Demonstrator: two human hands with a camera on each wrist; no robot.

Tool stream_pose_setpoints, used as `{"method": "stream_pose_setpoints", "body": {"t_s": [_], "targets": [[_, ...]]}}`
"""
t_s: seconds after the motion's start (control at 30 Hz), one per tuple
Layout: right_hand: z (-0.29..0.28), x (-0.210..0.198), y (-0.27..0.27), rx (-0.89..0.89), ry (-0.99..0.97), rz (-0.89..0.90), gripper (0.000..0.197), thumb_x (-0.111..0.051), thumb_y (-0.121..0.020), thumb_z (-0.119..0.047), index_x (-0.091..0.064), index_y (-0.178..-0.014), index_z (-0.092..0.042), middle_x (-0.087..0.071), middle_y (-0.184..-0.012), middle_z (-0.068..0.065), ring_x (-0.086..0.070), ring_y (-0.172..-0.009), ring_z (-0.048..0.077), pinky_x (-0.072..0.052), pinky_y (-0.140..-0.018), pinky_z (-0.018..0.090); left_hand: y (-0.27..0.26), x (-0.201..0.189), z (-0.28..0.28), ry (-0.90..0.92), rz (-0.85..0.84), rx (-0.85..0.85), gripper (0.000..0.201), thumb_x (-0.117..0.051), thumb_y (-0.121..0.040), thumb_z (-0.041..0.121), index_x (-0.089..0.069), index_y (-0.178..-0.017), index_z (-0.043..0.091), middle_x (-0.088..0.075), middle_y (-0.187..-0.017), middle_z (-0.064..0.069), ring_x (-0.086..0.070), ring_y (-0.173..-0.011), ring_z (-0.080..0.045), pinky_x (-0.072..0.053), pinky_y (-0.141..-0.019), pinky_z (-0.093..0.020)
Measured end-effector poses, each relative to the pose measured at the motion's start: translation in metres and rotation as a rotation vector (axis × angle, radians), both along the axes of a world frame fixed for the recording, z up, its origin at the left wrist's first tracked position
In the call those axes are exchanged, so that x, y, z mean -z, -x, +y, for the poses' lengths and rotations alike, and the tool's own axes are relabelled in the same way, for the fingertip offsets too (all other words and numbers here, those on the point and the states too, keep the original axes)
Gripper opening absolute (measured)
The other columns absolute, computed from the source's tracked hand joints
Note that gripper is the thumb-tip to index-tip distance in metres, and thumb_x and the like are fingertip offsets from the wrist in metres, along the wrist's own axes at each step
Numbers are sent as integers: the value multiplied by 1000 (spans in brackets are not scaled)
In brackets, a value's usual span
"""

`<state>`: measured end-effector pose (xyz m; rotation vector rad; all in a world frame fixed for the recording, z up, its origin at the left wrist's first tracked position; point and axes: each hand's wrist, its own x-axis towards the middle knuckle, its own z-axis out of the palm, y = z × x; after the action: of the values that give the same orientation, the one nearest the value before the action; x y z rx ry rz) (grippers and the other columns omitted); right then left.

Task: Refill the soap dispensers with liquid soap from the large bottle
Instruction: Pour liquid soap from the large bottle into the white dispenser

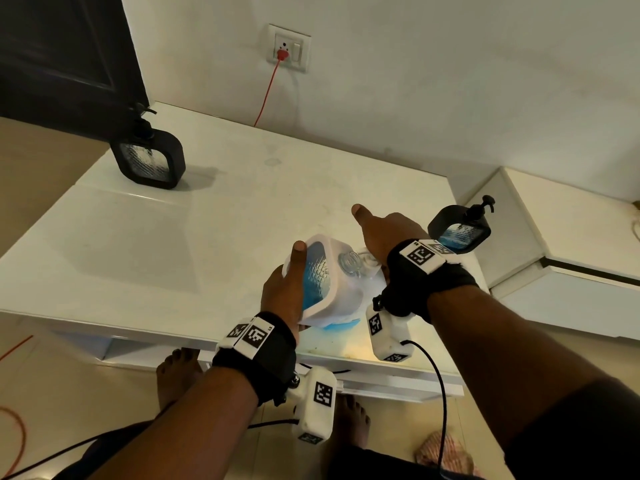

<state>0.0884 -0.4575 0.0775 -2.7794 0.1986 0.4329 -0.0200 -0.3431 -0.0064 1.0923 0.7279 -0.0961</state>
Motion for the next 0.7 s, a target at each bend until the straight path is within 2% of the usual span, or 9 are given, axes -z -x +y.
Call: {"method": "stream_pose_setpoints", "body": {"t_s": [0.07,0.17,0.23,0.3,0.37,0.4,0.53,0.63,0.7], "targets": [[0,1,0,1,2,-6,68,-33,-92,-72,-64,-99,-12,-63,-97,7,-55,-88,28,-36,-78,35,0,0,1,6,-4,-10,106,-51,-41,95,-67,-121,26,-73,-118,-8,-70,-107,-32,-57,-98,-56],[-1,-1,2,5,13,-20,65,-35,-94,-69,-62,-107,-12,-58,-98,8,-50,-88,28,-36,-80,34,0,-2,1,19,-7,-17,102,-51,-48,91,-66,-125,25,-73,-119,-8,-69,-107,-31,-57,-98,-55],[-1,-2,3,-6,30,-14,69,-34,-94,-69,-63,-113,-10,-63,-105,10,-50,-88,28,-36,-79,33,0,-3,1,23,-2,-10,100,-51,-50,91,-65,-125,26,-73,-118,-8,-70,-106,-31,-58,-97,-55],[1,-3,3,-27,32,7,71,-32,-93,-73,-66,-101,-11,-66,-103,10,-55,-86,27,-37,-77,34,1,-4,1,30,8,1,100,-51,-50,91,-64,-127,28,-73,-119,-7,-70,-106,-31,-59,-95,-55],[3,-6,1,-37,-1,41,74,-26,-88,-80,-59,-79,-15,-64,-92,9,-57,-84,28,-38,-76,34,2,-4,1,28,15,2,99,-51,-52,91,-64,-128,28,-72,-119,-7,-69,-107,-32,-59,-95,-55],[3,-8,0,-42,-24,55,76,-23,-86,-84,-56,-73,-16,-63,-89,9,-58,-84,29,-40,-78,35,1,-5,2,28,13,-1,97,-51,-53,90,-64,-127,28,-72,-119,-7,-69,-107,-31,-59,-95,-55],[2,-14,0,-35,-105,97,83,-16,-83,-87,-56,-73,-14,-62,-83,11,-58,-80,30,-45,-87,38,0,-4,3,22,11,-6,93,-51,-53,91,-63,-123,30,-71,-120,-6,-69,-107,-30,-58,-97,-54],[2,-11,-1,-54,-68,53,80,-18,-84,-86,-55,-71,-16,-64,-89,10,-58,-83,29,-40,-80,35,0,1,2,20,12,-3,100,-51,-49,94,-63,-125,30,-72,-119,-6,-69,-106,-31,-59,-95,-55],[2,-9,0,-46,-38,23,77,-21,-87,-82,-58,-74,-15,-64,-89,7,-57,-80,26,-36,-76,34,0,2,2,24,7,-6,105,-52,-46,96,-65,-126,29,-73,-118,-6,-70,-106,-31,-59,-95,-55]]}}
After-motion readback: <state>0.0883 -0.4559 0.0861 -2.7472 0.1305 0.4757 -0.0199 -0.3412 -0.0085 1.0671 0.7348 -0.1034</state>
